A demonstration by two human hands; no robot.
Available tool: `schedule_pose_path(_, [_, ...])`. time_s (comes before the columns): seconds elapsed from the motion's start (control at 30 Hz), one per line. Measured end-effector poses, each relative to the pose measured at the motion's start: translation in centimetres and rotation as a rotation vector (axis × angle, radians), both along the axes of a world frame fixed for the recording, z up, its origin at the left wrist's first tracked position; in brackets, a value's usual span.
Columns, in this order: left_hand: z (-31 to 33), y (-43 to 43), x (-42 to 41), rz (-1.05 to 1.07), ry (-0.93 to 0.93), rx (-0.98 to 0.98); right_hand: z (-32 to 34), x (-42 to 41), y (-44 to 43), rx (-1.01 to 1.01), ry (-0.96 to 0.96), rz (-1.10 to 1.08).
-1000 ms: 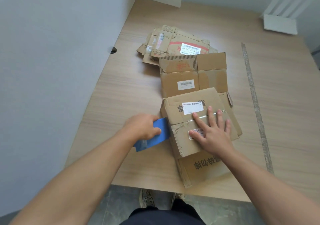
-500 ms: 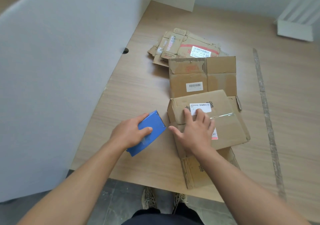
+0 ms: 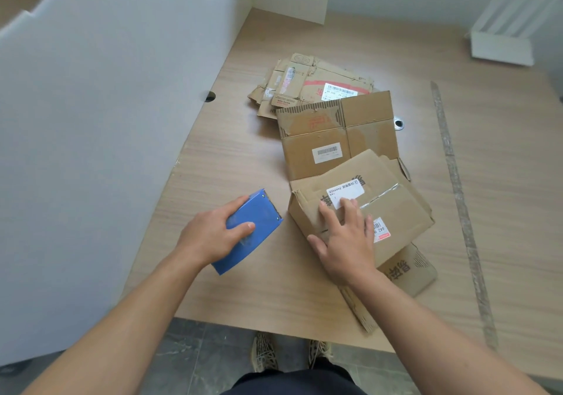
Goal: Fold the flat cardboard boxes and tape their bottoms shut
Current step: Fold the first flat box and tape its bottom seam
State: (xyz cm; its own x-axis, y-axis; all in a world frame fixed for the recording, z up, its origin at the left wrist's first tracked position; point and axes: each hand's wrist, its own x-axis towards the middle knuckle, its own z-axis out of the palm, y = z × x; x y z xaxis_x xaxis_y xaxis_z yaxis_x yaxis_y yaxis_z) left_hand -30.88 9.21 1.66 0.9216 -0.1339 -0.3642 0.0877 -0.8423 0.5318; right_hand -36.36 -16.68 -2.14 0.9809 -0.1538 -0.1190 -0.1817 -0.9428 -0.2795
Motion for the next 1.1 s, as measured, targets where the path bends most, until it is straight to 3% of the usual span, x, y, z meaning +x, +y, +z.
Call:
schedule_pose_path(0.37, [2.0, -0.7, 0.7, -0.036, -0.118, -0.120, -0.1, -3.5, -2.4, -0.002, 0.003, 0.140])
schedule_pose_path(0.6, [2.7, -1.8, 0.3, -0.080, -0.139, -0.157, 0.5, -4.7, -2.4, -0.056, -0.149, 0.213])
schedule_pose_path(0.7, [2.5, -2.1, 0.3, -0.081, -0.163, -0.138, 0.7, -5.0, -3.6, -0.011, -0.089, 0.287])
schedule_pose_path(0.8, [2.3, -2.2, 0.6, -0.077, -0.176, -0.116, 0.5, -5.5, -5.2, -0.122, -0.004, 0.395])
schedule_pose_path(1.1, [2.7, -4.0, 1.1, -0.109, -0.200, -0.148, -0.3, -6.5, -6.7, -0.151, 0.040, 0.280])
